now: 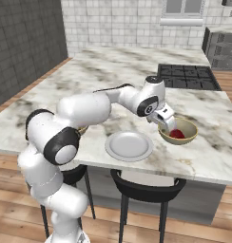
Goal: Take the fruits from the plate on the dining counter and place two fruits in each bowl.
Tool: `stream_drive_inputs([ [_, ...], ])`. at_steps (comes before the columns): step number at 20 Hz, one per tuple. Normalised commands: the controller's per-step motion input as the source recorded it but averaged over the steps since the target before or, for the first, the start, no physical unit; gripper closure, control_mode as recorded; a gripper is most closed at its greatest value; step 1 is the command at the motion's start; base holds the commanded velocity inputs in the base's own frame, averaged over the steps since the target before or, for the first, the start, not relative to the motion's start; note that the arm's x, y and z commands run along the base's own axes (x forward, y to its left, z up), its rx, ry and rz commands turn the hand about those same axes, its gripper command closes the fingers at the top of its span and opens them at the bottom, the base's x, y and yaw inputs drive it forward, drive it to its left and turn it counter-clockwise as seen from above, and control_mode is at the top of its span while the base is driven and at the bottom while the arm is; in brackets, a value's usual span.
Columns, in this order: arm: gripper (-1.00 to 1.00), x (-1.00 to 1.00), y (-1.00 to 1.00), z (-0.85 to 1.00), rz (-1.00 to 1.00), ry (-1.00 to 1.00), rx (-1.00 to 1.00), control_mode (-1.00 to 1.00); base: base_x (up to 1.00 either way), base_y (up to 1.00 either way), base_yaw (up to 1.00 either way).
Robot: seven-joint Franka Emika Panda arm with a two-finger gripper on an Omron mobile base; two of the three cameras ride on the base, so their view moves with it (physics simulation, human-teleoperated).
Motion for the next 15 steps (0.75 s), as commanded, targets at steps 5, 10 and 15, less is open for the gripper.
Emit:
stream_drive_inputs([
  [5,-1.0,-0.83,1.0,0.38,0.1,0.01,-0.06,-1.0,0.0,0.0,0.0],
  [10,-1.0,-0.45,1.0,0.43,0.15,0.0,-0.01,-1.0,0.0,0.0,0.0],
  [15,-1.0,-0.36,1.0,0.46,0.19,0.04,0.0,-1.0,0.0,0.0,0.0],
])
